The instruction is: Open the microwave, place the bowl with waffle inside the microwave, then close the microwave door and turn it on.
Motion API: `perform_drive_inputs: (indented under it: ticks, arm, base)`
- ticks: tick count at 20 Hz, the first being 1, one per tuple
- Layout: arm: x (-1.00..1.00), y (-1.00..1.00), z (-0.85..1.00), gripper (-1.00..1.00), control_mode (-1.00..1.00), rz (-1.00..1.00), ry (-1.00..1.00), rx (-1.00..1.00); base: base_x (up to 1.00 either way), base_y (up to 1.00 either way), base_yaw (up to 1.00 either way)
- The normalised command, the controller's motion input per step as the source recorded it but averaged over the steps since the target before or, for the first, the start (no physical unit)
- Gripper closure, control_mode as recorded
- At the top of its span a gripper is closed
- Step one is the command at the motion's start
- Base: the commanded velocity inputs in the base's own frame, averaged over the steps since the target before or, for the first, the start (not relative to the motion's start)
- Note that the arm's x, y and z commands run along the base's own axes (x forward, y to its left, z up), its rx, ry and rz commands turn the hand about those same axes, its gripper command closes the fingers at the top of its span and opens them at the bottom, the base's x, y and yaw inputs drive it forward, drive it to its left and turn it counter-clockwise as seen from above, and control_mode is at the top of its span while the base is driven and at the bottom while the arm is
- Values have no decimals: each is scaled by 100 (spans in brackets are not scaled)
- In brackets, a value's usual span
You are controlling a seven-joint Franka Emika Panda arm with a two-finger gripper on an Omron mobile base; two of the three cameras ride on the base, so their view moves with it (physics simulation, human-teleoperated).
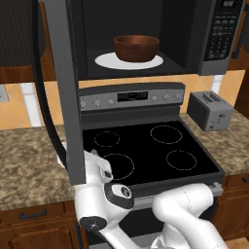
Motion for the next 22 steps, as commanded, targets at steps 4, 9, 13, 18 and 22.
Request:
perform_drive_inputs:
  ticks: [4,9,13,18,22]
  arm:
    - [-27,32,49,-100,-100,0,-15,-2]
    - [-7,8,45,-100,-100,-4,-8,0]
    - [-21,0,26,-100,-100,-6,-12,0]
    - [-17,0,13,-100,-100,-7,-15,0]
    - [-10,0,11,-100,-100,-10,-16,0]
  base:
    - [0,0,0]
    - [0,0,0]
    - [0,0,0]
    - [0,0,0]
    - [0,0,0]
